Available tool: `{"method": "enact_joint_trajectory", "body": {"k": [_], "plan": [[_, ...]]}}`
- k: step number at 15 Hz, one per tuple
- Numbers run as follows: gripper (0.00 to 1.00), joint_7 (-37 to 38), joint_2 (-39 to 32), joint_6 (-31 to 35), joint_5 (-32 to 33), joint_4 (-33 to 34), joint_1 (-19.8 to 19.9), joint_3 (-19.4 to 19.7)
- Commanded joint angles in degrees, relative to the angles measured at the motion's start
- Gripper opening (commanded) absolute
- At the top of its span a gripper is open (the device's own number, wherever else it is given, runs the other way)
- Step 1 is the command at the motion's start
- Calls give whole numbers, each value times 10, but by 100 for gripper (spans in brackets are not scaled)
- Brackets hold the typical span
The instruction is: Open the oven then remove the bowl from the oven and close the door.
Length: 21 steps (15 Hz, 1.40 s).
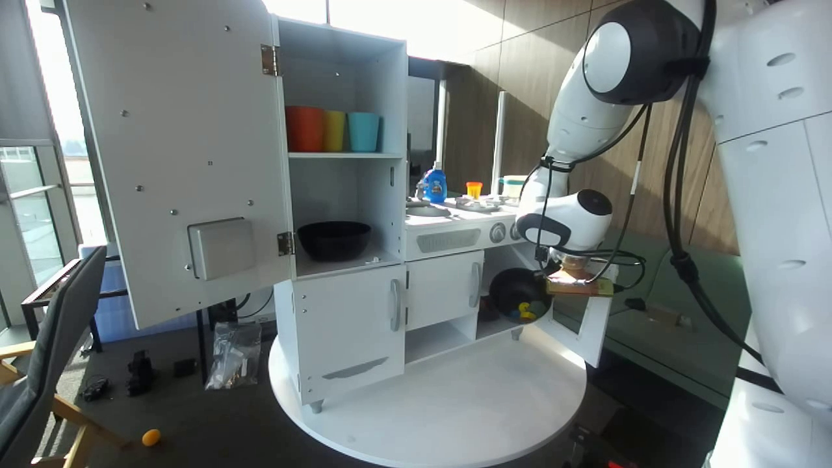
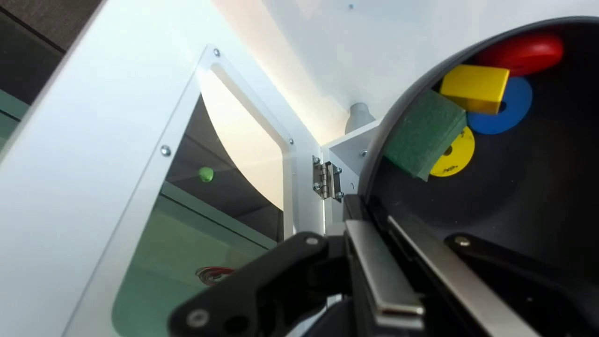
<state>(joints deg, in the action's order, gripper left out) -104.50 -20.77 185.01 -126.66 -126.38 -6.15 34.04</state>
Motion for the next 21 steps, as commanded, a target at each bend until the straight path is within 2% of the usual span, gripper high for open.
{"method": "enact_joint_trajectory", "body": {"k": [1, 3, 11, 16, 21], "plan": [[1, -2, 20, 15, 39, -19, 28, -23], [1, -2, 25, 7, 59, -39, 42, -35], [1, 14, 12, -20, 124, -118, 90, -128], [1, 41, 0, -49, 146, -134, 108, -171], [1, 64, -24, -59, 168, -142, 109, -201]]}}
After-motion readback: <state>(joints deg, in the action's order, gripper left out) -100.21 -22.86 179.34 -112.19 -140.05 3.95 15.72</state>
